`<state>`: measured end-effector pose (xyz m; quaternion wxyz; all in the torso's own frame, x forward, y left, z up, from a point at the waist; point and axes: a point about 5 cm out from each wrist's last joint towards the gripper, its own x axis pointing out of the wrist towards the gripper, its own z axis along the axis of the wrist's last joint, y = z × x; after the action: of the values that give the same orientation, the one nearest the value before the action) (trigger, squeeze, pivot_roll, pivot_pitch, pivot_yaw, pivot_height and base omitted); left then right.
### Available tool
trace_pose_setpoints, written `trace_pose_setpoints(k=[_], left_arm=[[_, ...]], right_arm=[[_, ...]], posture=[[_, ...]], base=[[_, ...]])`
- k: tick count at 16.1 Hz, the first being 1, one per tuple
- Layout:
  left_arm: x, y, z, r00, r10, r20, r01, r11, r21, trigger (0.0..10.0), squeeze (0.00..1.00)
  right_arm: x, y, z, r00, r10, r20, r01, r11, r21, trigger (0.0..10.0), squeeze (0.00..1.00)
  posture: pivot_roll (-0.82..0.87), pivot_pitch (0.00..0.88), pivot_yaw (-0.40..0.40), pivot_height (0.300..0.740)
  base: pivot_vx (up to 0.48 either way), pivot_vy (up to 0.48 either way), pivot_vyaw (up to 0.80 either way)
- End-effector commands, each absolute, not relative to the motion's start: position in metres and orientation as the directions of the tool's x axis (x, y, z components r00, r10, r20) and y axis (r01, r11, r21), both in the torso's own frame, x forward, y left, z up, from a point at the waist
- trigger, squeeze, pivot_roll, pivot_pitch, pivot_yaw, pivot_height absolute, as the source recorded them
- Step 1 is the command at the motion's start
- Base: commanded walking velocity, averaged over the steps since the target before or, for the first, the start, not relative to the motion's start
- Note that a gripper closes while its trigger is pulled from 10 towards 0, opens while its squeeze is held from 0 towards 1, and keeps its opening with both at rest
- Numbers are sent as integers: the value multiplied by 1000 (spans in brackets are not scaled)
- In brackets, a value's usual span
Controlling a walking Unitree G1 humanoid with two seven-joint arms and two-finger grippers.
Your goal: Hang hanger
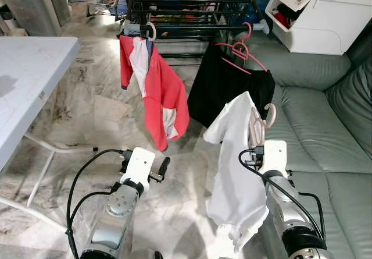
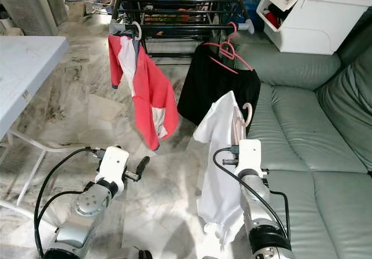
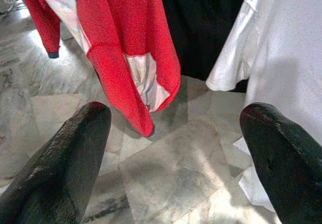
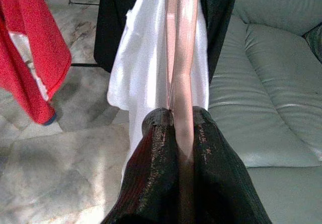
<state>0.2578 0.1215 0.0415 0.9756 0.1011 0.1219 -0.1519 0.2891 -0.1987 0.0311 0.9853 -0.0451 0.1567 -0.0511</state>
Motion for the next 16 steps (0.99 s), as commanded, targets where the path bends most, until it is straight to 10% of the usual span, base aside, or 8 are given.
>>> trace_pose_setpoints(k=[1,16], left_arm=[[260,121,42,918,-287,-273,338,927,161,10000,0],[261,132,45,933,-254,-253,303,937,175,10000,0]], right_arm=[[293,-202,39,958,-131,-254,108,989,-100,10000,0],[288,-197,40,970,-112,-217,105,994,-42,10000,0]], posture=[[-2,0,-4,740],[-9,0,25,740]], base=[[0,0,0],[0,0,0]])
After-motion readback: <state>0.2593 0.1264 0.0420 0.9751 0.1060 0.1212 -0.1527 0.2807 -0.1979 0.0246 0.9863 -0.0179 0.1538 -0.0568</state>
